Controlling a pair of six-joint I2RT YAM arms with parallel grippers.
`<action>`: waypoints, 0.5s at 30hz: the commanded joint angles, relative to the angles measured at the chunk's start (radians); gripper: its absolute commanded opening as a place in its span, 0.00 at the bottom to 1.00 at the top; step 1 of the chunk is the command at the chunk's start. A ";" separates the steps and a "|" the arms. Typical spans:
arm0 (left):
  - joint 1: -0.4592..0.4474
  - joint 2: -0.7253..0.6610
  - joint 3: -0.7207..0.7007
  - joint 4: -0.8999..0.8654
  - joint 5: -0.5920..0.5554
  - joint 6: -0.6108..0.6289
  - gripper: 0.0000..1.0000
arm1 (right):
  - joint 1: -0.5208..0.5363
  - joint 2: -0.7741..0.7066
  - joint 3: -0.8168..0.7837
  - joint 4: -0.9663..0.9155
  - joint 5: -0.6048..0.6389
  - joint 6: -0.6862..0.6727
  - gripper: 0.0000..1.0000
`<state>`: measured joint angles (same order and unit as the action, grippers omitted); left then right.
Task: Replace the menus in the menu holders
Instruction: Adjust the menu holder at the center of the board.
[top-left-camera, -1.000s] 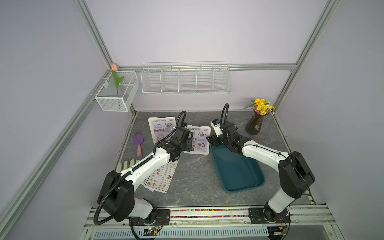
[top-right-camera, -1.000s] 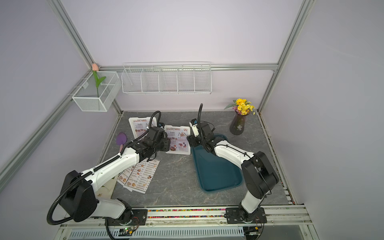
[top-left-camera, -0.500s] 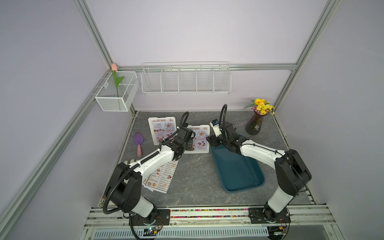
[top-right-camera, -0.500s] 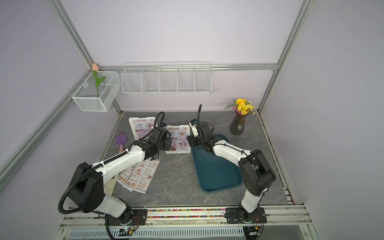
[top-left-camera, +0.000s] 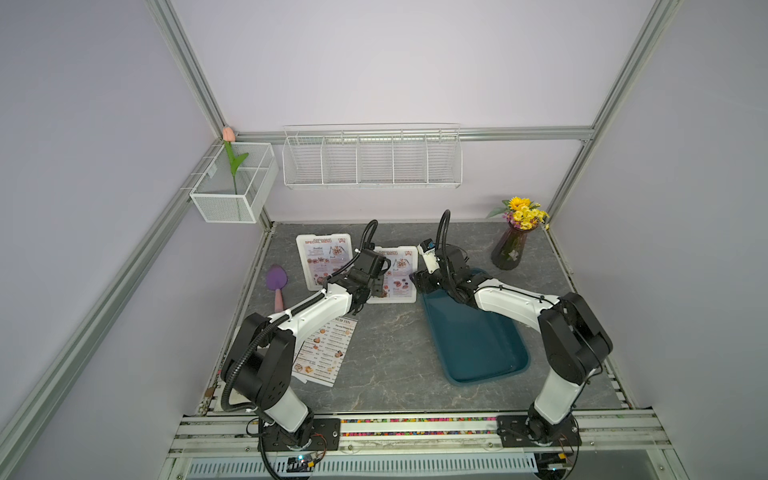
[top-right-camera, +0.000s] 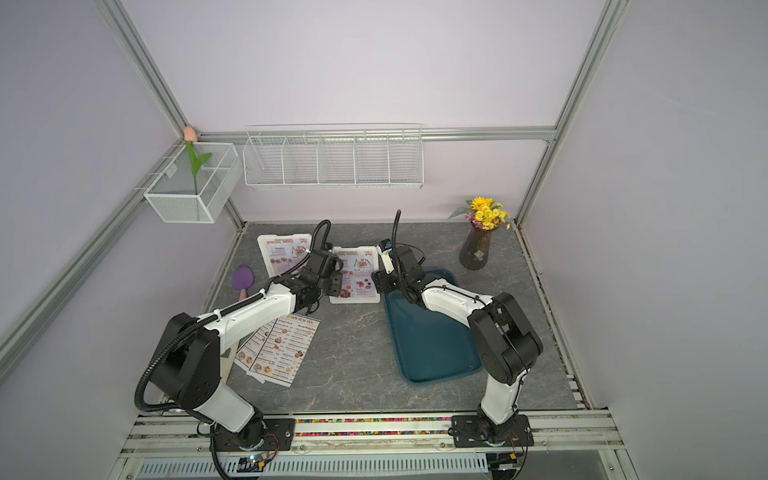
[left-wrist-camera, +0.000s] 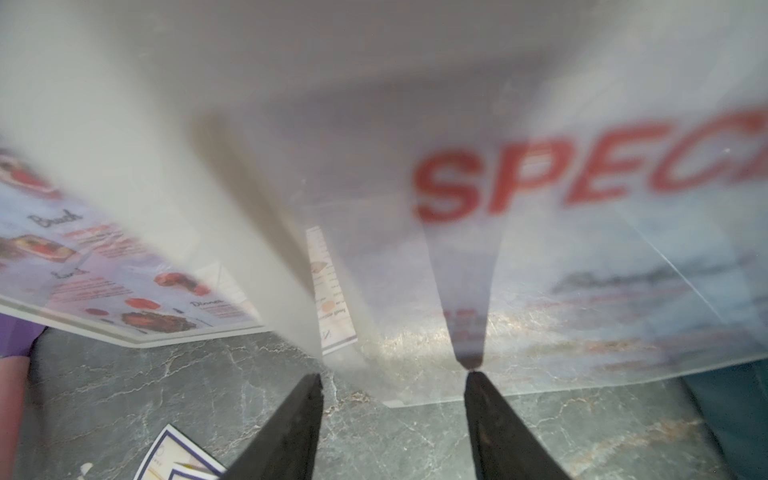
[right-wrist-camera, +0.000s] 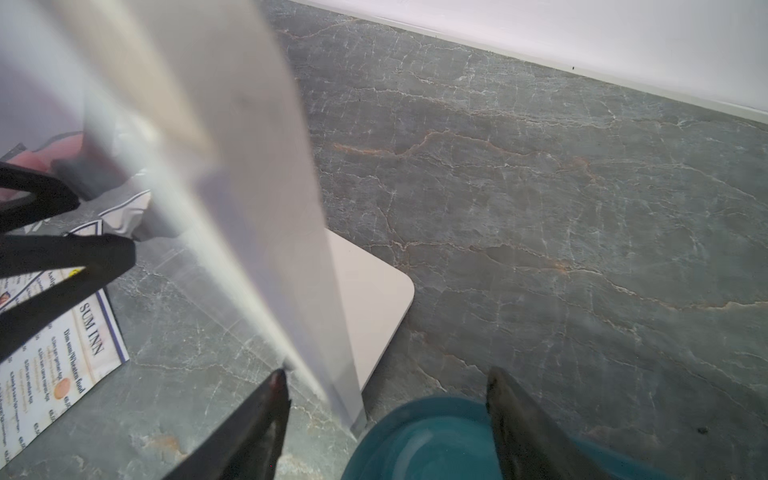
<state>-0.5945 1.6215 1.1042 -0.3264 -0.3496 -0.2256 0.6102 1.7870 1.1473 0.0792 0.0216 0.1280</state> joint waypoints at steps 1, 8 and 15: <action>0.008 0.014 0.029 -0.010 -0.028 0.011 0.57 | -0.006 0.026 0.023 0.034 -0.007 0.011 0.77; 0.028 0.049 0.047 0.003 -0.019 0.013 0.57 | -0.010 0.059 0.056 0.029 -0.002 0.003 0.77; 0.042 0.076 0.084 0.000 -0.017 0.037 0.57 | -0.014 0.081 0.070 0.031 -0.002 -0.002 0.77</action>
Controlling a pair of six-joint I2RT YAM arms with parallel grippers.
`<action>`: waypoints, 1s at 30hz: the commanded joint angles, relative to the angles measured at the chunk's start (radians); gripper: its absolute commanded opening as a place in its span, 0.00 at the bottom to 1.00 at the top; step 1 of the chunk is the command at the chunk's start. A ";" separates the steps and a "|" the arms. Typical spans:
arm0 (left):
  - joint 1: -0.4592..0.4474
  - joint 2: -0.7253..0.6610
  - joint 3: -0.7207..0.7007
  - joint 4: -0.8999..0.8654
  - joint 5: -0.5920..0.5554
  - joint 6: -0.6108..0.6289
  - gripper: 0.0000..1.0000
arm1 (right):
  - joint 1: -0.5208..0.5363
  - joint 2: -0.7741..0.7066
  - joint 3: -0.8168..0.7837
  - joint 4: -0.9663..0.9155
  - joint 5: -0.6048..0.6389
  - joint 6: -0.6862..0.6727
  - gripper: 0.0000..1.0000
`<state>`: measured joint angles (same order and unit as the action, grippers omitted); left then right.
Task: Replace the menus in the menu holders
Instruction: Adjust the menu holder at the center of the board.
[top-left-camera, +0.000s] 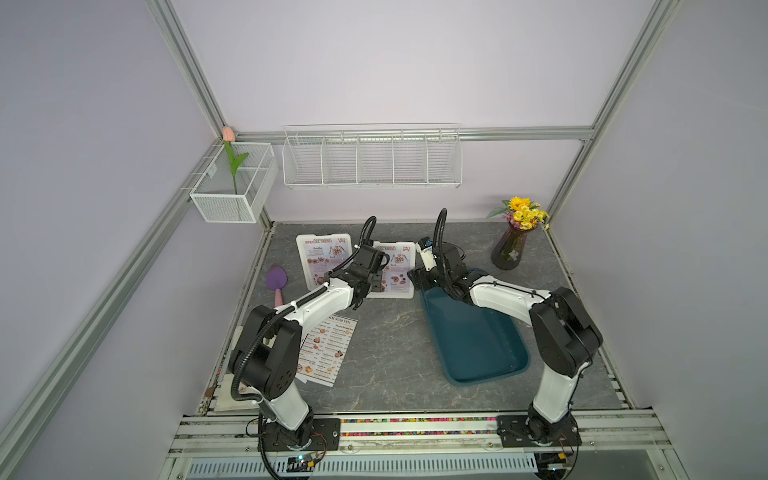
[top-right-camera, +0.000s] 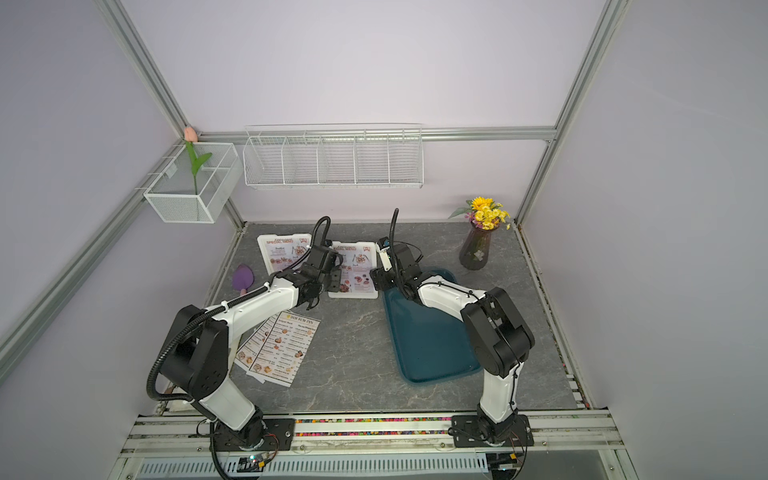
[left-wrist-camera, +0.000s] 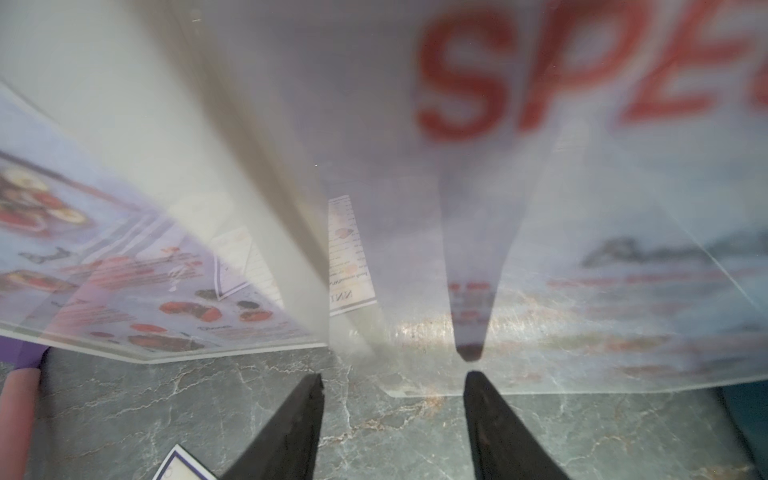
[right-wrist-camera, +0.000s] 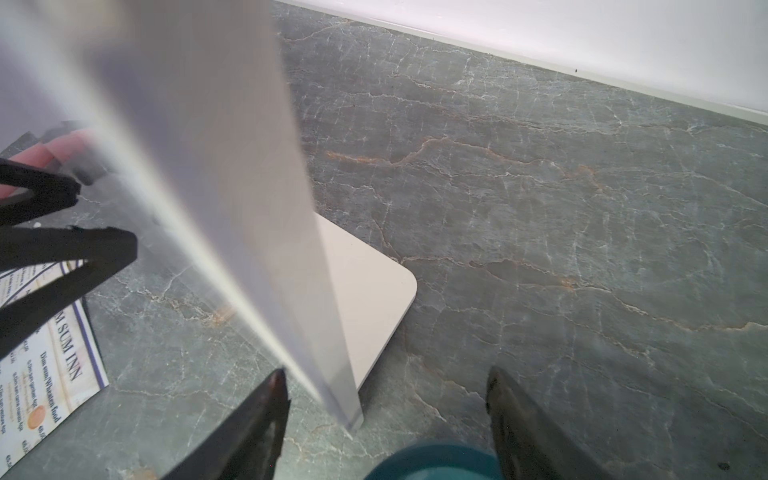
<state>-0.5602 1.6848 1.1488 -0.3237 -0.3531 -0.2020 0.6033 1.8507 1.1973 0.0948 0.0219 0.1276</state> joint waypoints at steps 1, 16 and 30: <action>0.008 0.014 0.041 -0.002 -0.014 0.016 0.57 | -0.008 0.020 0.021 0.014 -0.002 -0.004 0.77; 0.018 -0.006 0.046 -0.013 0.020 0.030 0.56 | -0.023 0.026 0.048 -0.004 -0.031 -0.013 0.77; 0.070 -0.387 -0.050 -0.172 0.036 0.030 0.99 | -0.025 -0.457 -0.252 -0.126 0.107 -0.045 0.89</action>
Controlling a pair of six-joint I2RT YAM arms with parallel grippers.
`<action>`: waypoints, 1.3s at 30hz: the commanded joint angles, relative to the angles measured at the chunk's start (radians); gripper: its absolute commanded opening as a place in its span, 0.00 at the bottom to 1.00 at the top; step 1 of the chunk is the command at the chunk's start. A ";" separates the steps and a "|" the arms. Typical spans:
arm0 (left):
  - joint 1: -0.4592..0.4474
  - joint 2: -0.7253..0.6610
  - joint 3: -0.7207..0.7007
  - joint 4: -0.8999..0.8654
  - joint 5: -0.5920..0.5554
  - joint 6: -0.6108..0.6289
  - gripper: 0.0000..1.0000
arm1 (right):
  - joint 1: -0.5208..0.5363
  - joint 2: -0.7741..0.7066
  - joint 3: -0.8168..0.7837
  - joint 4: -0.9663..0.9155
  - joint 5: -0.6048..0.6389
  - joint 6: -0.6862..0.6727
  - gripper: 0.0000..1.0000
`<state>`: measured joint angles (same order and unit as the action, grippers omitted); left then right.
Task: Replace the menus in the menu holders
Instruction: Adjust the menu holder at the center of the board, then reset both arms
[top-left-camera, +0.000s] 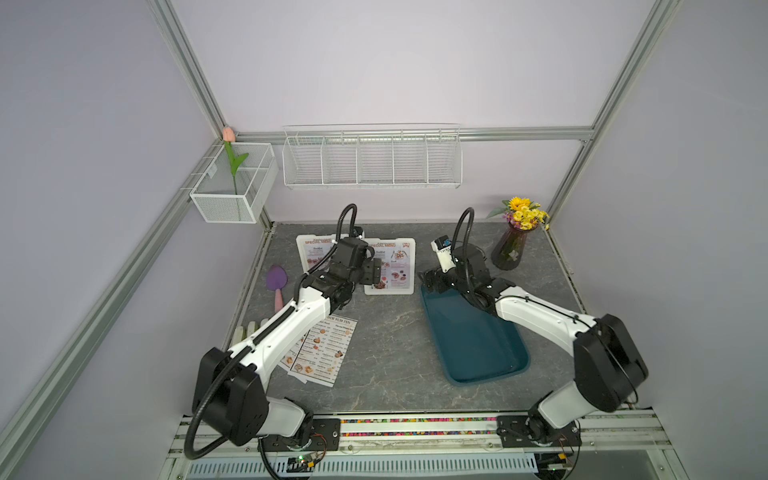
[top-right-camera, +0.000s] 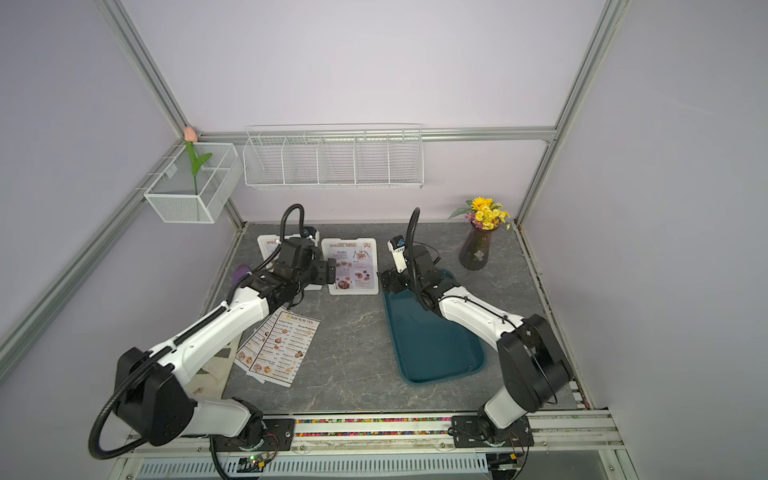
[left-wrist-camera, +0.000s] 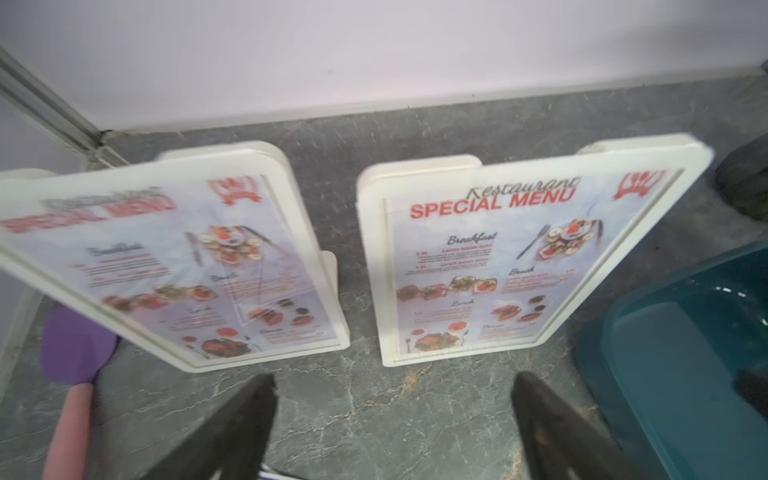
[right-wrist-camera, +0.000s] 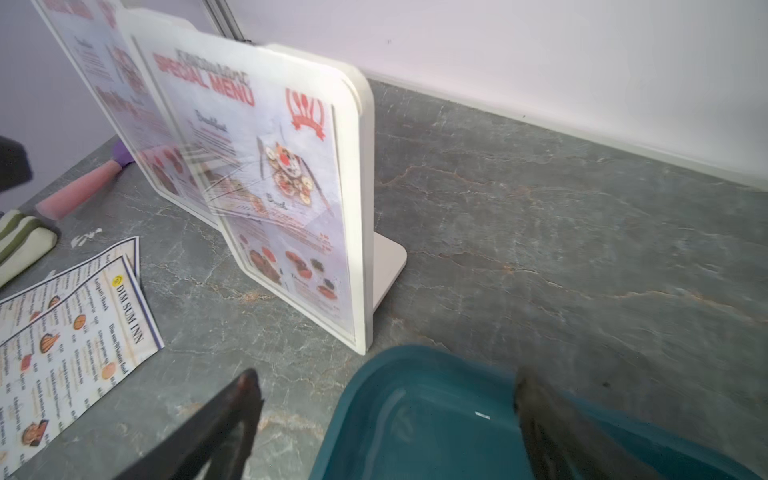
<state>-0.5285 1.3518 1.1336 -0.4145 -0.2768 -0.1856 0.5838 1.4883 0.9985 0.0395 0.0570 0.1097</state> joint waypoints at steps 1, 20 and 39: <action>0.065 -0.085 -0.047 -0.098 -0.038 0.019 0.99 | -0.009 -0.146 -0.076 -0.100 0.104 -0.038 0.89; 0.402 -0.096 -0.548 0.641 -0.150 0.065 0.99 | -0.471 -0.516 -0.486 0.064 0.307 -0.125 0.89; 0.471 0.187 -0.739 1.286 0.010 0.148 0.99 | -0.638 -0.088 -0.686 0.842 0.091 -0.051 0.89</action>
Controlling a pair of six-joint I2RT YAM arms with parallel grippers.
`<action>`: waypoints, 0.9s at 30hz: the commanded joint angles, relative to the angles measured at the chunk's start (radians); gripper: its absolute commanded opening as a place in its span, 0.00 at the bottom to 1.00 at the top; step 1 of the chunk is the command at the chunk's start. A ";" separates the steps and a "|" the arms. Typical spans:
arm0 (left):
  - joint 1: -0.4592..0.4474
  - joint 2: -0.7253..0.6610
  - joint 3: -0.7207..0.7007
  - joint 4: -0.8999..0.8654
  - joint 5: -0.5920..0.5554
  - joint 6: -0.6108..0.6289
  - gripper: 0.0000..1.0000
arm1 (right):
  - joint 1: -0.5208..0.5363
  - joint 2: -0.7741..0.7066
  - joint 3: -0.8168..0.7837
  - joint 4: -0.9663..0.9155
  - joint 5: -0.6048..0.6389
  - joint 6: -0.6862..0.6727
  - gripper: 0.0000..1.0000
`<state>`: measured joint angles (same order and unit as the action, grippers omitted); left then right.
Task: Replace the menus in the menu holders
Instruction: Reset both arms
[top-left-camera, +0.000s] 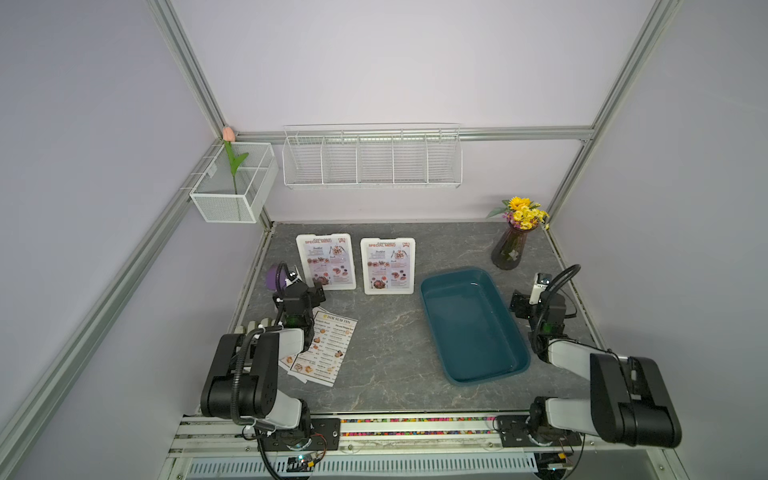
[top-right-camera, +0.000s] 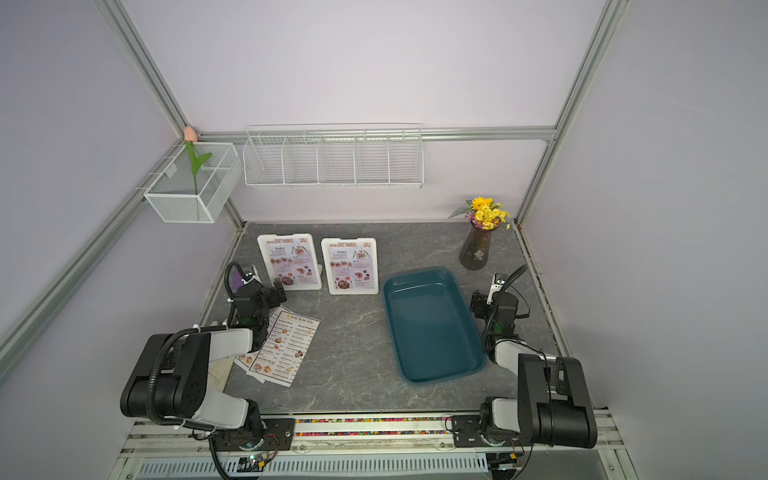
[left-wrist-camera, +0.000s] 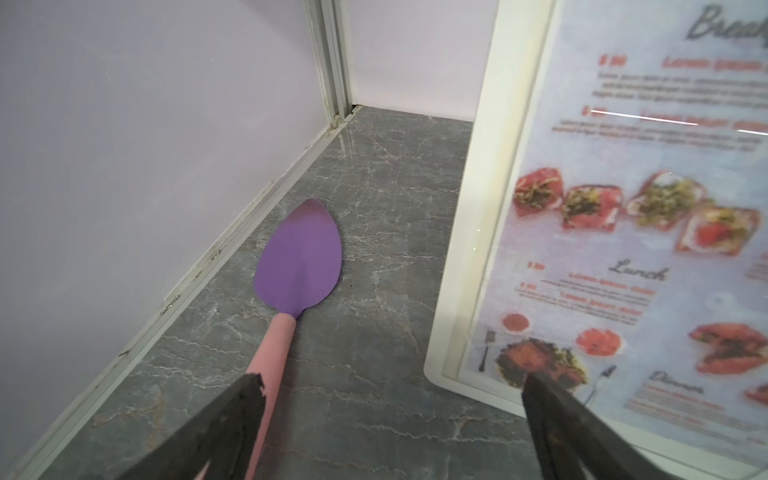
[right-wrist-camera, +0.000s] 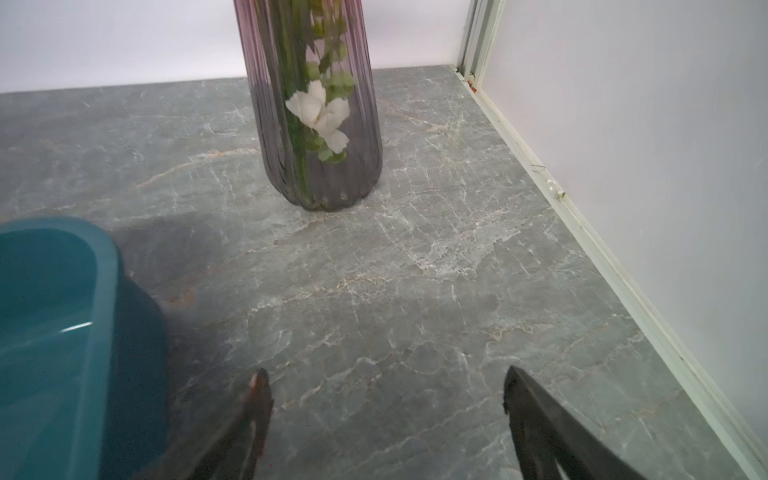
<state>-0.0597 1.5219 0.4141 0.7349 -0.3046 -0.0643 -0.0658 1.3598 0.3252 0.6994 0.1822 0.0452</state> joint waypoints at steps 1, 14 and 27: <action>0.003 0.004 -0.003 0.087 0.036 0.023 0.99 | 0.016 0.079 -0.020 0.227 -0.036 0.007 0.89; 0.003 -0.013 0.014 0.032 0.039 0.017 0.99 | 0.090 0.185 0.036 0.237 0.022 -0.064 0.89; 0.003 -0.012 0.014 0.031 0.039 0.019 0.99 | 0.089 0.183 0.035 0.237 0.022 -0.064 0.89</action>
<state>-0.0597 1.5238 0.4080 0.7578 -0.2684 -0.0536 0.0223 1.5341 0.3553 0.9546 0.1905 0.0013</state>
